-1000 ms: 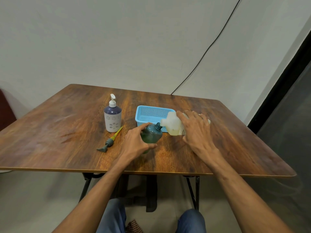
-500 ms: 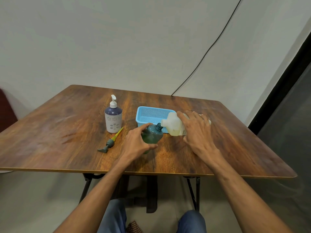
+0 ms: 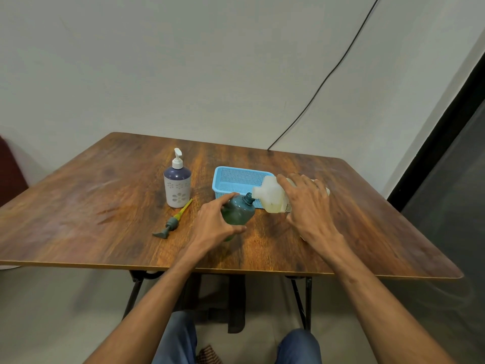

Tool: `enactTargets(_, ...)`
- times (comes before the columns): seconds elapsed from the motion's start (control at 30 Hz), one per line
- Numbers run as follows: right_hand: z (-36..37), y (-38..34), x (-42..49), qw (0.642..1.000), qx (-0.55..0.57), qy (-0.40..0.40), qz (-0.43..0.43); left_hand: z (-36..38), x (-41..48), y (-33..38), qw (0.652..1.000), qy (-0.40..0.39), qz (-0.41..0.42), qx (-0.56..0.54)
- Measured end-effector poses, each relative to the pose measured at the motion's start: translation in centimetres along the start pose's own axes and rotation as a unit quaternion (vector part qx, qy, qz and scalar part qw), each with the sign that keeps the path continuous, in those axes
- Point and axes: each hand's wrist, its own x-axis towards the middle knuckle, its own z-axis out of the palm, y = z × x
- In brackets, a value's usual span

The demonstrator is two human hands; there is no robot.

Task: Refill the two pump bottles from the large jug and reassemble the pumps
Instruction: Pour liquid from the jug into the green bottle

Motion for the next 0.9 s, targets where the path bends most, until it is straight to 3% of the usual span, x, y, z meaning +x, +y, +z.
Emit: enactTargets(0.9,0.16,0.13,0.27,1.000,-0.003,-0.013,0.003,-0.23,-0.04,0.44,1.000,-0.016,-0.006,-0.004)
